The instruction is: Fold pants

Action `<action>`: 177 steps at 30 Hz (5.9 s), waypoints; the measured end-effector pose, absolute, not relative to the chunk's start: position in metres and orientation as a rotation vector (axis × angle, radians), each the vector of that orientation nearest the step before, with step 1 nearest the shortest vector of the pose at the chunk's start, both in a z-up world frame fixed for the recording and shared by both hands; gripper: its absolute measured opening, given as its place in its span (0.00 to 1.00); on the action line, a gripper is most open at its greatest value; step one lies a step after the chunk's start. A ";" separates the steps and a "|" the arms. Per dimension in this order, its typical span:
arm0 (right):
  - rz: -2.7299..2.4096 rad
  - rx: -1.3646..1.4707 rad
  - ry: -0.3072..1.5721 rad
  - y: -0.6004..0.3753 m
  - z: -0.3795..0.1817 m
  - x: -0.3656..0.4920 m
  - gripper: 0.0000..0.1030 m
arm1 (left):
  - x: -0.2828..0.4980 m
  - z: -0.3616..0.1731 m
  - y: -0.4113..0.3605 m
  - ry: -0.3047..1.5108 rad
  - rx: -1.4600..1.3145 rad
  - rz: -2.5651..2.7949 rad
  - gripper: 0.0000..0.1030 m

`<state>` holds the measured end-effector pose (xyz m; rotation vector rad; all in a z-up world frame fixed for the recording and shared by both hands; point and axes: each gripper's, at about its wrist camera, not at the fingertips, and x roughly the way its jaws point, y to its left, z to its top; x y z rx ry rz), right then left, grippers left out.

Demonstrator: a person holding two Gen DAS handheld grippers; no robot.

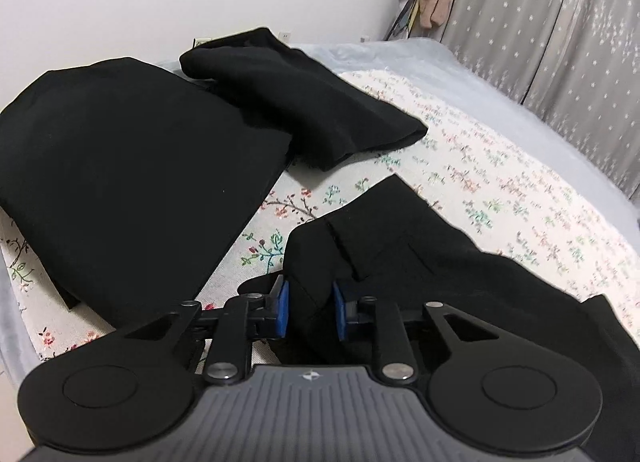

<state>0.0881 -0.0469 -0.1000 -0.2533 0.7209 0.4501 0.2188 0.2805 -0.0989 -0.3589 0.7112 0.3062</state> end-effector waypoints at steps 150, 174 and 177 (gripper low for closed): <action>-0.463 0.417 0.661 -0.481 -0.116 0.121 0.34 | 0.380 -0.127 -0.083 0.763 0.184 -0.228 0.15; -0.456 0.470 0.657 -0.493 -0.143 0.128 0.49 | 0.369 -0.115 -0.065 0.767 0.099 -0.221 0.31; -0.499 0.332 0.708 -0.481 -0.145 0.141 0.35 | 0.368 -0.115 -0.064 0.764 0.108 -0.225 0.31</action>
